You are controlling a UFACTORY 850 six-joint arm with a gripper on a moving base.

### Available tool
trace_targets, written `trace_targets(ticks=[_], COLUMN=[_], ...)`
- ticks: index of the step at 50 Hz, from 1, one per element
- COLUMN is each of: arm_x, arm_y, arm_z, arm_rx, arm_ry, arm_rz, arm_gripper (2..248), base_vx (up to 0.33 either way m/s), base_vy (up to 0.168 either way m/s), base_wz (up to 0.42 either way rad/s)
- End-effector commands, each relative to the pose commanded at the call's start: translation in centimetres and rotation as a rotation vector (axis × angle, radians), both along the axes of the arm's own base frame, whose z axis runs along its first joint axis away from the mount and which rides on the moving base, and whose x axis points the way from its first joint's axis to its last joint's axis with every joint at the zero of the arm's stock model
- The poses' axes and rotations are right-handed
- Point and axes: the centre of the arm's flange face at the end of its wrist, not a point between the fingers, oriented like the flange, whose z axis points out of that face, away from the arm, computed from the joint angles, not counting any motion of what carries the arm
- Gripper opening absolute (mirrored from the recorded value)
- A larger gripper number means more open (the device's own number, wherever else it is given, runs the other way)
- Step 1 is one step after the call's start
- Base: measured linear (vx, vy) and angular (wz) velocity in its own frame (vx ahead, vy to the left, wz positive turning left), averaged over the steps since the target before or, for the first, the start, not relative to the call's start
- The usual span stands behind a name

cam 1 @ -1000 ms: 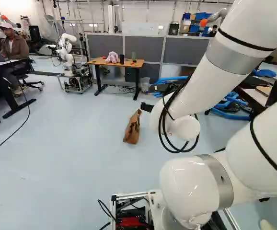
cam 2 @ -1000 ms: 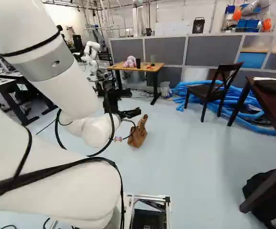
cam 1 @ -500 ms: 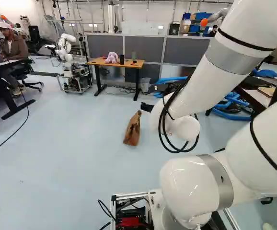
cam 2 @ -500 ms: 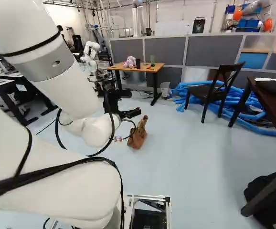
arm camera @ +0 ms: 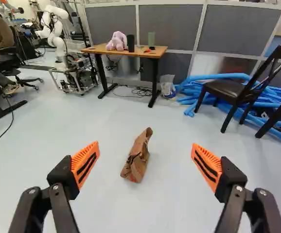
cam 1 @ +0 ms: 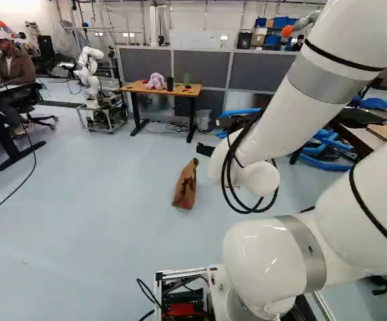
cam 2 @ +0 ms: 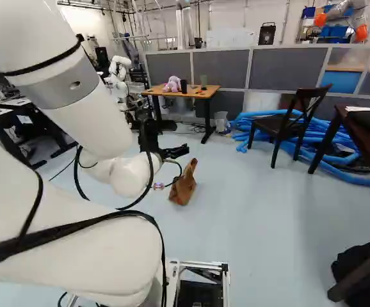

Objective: Pick up the bag on the ground and place it on the table

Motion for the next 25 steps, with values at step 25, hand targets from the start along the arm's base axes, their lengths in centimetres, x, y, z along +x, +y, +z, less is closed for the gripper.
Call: trace_targets(ticks=[25], arm_x=[0.00], arm_y=[0.00], arm_z=[0.00], arm_rx=[0.000], arm_ry=[0.000], arm_rz=[0.000], arm_gripper=[247], base_vx=[0.134], base_vy=[0.003], base_wz=[-0.009])
